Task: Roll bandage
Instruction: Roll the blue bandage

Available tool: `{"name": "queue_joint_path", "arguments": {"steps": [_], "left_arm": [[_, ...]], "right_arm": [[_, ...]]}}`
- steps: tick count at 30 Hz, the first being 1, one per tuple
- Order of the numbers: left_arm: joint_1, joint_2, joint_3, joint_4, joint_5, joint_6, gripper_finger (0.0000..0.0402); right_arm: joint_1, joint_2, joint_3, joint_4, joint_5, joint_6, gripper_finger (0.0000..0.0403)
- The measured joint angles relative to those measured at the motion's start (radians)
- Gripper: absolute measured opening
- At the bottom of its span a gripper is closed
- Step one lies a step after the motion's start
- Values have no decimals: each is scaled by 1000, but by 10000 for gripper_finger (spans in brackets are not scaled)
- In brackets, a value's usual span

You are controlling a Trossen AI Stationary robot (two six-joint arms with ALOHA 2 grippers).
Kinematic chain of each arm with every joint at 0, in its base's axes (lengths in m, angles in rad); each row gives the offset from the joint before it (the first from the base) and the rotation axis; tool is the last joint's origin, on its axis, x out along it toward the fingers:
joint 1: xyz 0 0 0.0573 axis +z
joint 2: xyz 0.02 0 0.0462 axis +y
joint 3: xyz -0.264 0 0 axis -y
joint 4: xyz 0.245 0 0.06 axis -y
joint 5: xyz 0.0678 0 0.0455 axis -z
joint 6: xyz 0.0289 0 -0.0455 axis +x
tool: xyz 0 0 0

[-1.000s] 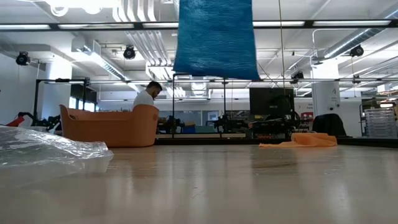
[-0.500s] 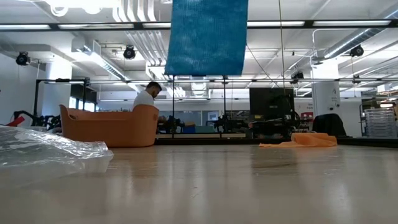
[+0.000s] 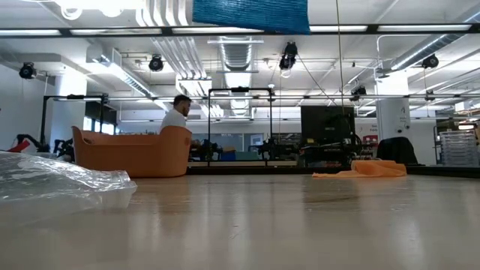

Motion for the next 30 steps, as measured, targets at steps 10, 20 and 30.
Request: {"name": "queue_joint_path", "arguments": {"steps": [10,20,30], "left_arm": [[0,6,0,222,77,-40,0],[31,-2,0,289,54,-143,35],[151,-81,29,145,44,-257,168]], "right_arm": [[-9,8,-8,-15,-1,25,3],[-19,83,-14,-46,-9,53,3],[-19,89,-13,-147,-179,153,3]]}}
